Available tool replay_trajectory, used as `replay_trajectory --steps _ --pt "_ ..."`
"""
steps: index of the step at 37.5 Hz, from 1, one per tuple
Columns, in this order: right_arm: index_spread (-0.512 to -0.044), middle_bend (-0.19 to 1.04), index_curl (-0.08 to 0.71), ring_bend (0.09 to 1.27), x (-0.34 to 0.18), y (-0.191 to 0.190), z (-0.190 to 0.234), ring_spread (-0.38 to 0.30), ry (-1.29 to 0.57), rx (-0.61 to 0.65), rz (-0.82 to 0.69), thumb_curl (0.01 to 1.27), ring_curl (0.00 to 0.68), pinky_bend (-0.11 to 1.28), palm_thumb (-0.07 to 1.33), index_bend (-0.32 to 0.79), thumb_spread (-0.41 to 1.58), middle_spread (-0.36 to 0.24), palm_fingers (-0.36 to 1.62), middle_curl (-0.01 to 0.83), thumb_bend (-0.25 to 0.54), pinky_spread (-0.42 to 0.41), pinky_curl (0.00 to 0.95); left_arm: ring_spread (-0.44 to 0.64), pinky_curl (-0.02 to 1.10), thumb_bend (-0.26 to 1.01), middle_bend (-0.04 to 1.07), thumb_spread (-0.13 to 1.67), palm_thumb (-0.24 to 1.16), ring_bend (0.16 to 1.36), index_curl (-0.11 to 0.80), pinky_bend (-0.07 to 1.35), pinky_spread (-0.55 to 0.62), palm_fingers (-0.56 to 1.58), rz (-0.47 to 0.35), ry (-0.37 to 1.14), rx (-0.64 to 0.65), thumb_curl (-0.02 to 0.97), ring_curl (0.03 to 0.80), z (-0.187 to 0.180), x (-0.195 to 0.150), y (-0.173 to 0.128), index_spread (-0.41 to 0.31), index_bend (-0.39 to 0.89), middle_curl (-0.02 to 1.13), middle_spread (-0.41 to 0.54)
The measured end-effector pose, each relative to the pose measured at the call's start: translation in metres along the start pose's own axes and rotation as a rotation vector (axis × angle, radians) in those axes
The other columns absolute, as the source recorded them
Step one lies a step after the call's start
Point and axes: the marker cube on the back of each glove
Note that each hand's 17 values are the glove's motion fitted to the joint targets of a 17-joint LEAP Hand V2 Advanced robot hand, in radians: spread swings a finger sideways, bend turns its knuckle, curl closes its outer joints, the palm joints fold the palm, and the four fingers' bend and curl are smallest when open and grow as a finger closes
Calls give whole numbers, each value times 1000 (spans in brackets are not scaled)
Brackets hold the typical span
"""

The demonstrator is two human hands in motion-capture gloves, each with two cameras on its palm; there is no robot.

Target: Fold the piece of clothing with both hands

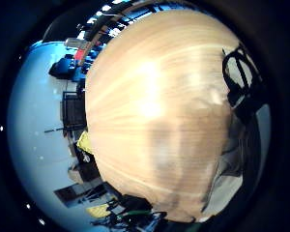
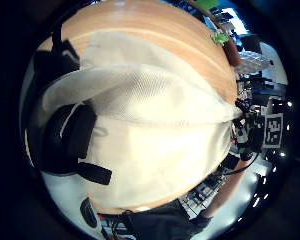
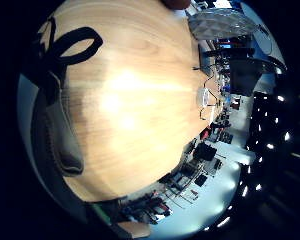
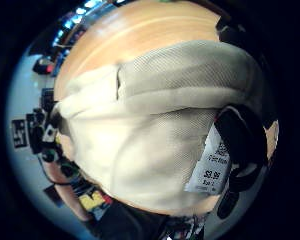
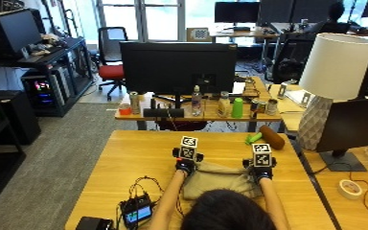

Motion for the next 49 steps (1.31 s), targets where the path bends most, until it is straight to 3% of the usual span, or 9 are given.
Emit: replay_trajectory --steps 5,6,9,15,21,27,39,45,49 --pt "-304 329 128 744 4 -6 10 -232 108 58 6 246 469 705 953 10 1229 -181 876 472 -8 -278 437 -336 409 -32 316 1232 622 510 365 503 -377 947 -54 -63 57 254 431 6 0 -8 -233 36 503 -306" --pt "-308 277 135 707 5 -5 6 -219 108 82 4 244 461 708 950 47 1249 -174 784 458 -7 -257 439 -298 414 -42 212 1233 593 504 359 502 -333 751 -69 -78 68 248 436 3 -3 -6 -210 44 481 -270" --pt "-311 246 142 657 10 1 -12 -207 114 156 -2 240 453 709 968 73 1305 -162 715 449 8 -219 441 -220 421 -40 194 1232 548 504 387 358 -77 456 -90 -97 140 236 473 -14 -12 -3 -173 154 519 -200" --pt "-313 221 133 614 32 -18 -19 -194 111 240 -29 231 412 688 976 66 1376 -152 728 433 13 -174 406 -129 357 -27 119 1221 507 474 368 337 120 444 -15 23 274 230 402 -39 -9 0 -134 151 409 -123" --pt "-315 215 135 596 46 -9 -15 -188 91 235 -68 218 403 674 958 74 1410 -147 752 432 -1 -156 393 -75 345 -19 130 1211 495 481 368 343 214 433 89 67 179 228 389 -1 1 -12 -117 161 377 -79" --pt "-313 218 135 598 52 14 8 -179 103 127 32 186 402 661 810 62 1372 -143 803 432 -66 -147 385 -24 348 -44 112 1206 426 483 376 363 251 394 117 69 162 217 386 -19 17 56 -104 175 346 -37" --pt "-279 201 140 520 40 65 44 -80 24 -6 275 131 387 672 505 71 1330 -72 694 430 -47 -87 389 148 370 -59 90 1190 212 520 367 449 367 182 176 199 -69 179 390 53 62 79 -51 139 285 87" --pt "-261 228 157 476 39 52 83 -55 -102 -87 253 126 378 635 430 107 1313 -60 671 438 -35 -79 385 239 365 -42 133 1183 118 551 355 458 413 107 208 224 -43 168 380 81 80 85 -30 149 262 131" --pt "-248 250 227 323 40 68 86 2 -189 -105 188 126 350 497 387 247 1294 -39 533 443 -34 -3 367 289 350 -30 165 1206 78 560 353 429 436 93 193 256 29 161 370 89 82 85 -24 163 263 143"
